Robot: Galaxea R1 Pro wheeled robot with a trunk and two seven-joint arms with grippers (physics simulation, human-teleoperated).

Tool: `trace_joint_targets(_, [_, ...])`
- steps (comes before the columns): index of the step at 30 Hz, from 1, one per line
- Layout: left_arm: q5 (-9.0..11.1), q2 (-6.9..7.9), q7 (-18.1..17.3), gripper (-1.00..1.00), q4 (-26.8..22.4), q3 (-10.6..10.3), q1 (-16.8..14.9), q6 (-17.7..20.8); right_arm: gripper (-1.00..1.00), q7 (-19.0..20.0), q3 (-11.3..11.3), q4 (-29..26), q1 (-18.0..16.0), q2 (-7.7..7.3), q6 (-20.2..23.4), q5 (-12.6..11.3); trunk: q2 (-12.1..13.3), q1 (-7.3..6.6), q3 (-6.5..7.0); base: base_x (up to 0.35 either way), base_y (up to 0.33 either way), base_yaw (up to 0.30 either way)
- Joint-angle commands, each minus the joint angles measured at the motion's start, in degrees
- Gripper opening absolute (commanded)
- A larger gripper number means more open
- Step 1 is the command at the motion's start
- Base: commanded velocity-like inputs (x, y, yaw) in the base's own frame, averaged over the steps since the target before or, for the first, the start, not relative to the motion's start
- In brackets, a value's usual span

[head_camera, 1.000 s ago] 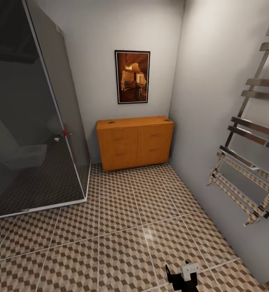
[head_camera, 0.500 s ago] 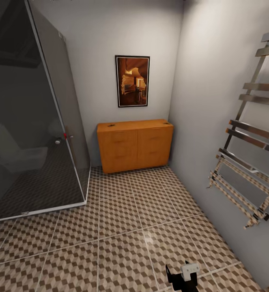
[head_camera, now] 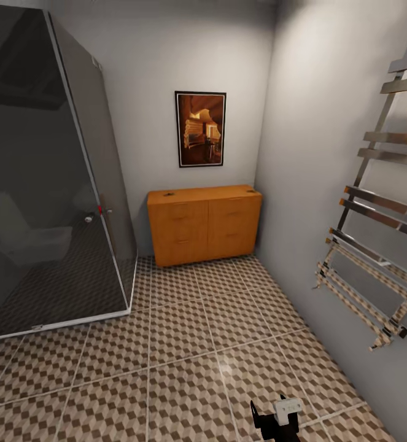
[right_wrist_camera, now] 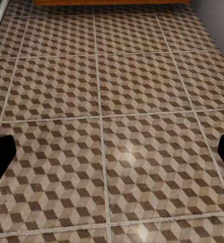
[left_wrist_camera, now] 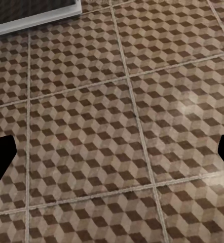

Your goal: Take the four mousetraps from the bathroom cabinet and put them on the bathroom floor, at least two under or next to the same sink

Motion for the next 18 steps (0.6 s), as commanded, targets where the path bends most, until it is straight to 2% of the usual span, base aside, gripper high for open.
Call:
trace_joint_targets(1, [0.5, -0.02, 0.0, 1.00, 0.2, -0.5, -0.1, -0.3, 1.00, -0.1, 0.3, 0.1, -0.1, -0.01, -0.2, -0.1, -0.1, 0.04, -0.03, 0.000, 0.000, 0.000])
trace_joint_targets(18, [0.5, -0.02, 0.0, 1.00, 0.2, -0.5, -0.1, -0.3, 1.00, -0.1, 0.3, 0.1, -0.1, -0.01, -0.3, -0.1, -0.1, 0.04, 1.51, 0.000, 0.000, 0.000])
